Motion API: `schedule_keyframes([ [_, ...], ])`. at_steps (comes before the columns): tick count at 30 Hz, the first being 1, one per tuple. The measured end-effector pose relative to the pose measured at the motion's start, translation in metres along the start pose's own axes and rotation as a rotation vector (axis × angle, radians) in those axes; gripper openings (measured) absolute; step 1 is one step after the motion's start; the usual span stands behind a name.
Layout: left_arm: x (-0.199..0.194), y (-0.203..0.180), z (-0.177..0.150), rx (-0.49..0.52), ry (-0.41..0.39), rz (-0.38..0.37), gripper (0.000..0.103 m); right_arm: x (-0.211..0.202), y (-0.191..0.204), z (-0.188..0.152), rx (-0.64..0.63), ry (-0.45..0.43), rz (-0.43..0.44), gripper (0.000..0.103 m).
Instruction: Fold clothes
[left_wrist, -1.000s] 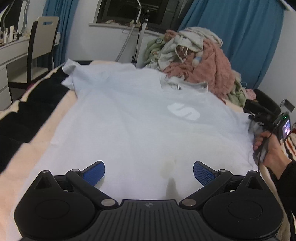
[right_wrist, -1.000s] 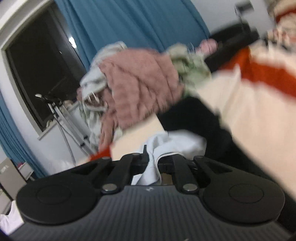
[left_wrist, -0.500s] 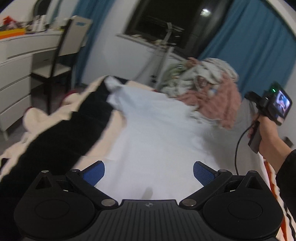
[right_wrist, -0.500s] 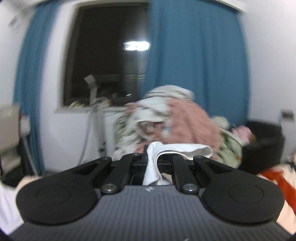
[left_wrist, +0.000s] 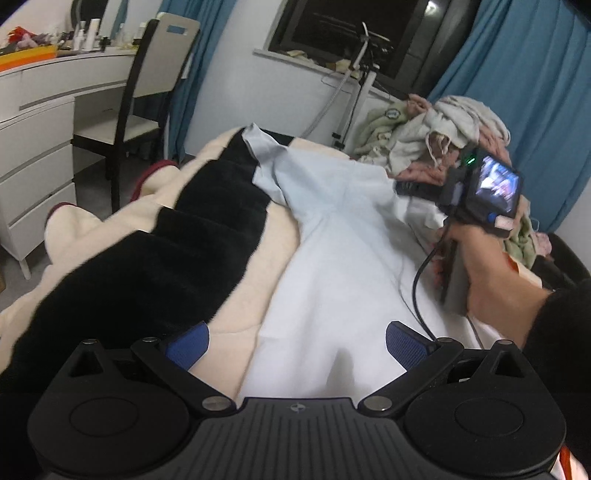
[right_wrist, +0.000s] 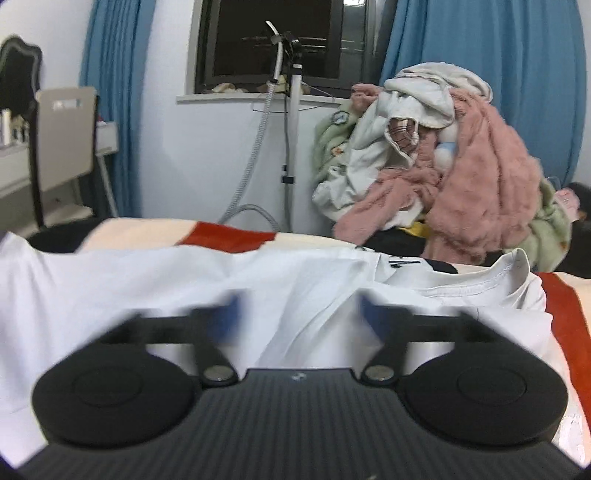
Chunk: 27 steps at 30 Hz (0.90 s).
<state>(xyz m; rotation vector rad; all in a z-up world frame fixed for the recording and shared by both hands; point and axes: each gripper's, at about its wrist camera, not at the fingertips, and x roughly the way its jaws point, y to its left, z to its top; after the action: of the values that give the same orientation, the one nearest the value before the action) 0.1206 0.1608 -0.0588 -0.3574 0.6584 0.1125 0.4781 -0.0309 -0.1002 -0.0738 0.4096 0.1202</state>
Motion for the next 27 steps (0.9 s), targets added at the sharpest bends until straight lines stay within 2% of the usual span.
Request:
schedule_keyframes([
  [5, -0.007, -0.008, -0.002, 0.036, -0.036, 0.000, 0.103, -0.049, -0.019, 0.012, 0.071, -0.030, 0.090, 0.093],
  [9, -0.026, -0.019, -0.005, 0.078, -0.080, -0.003, 0.103, -0.119, -0.042, 0.017, 0.117, -0.100, 0.126, 0.093],
  [13, -0.047, -0.039, -0.014, 0.151, -0.134, 0.015, 0.103, -0.200, -0.058, 0.006, 0.154, -0.129, 0.126, 0.093],
  [17, -0.068, -0.057, -0.026, 0.212, -0.134, -0.015, 0.103, -0.288, -0.067, -0.023, 0.197, -0.116, 0.073, 0.093],
  [20, -0.088, -0.068, -0.030, 0.248, -0.120, -0.028, 0.103, -0.351, -0.074, -0.052, 0.216, -0.088, 0.076, 0.093],
  [22, -0.105, -0.075, -0.034, 0.269, -0.150, -0.040, 0.103, -0.387, -0.081, -0.071, 0.237, -0.090, 0.084, 0.093],
  [27, -0.136, -0.096, -0.055, 0.366, -0.206, -0.072, 0.103, -0.437, -0.097, -0.114, 0.195, -0.095, 0.044, 0.093],
])
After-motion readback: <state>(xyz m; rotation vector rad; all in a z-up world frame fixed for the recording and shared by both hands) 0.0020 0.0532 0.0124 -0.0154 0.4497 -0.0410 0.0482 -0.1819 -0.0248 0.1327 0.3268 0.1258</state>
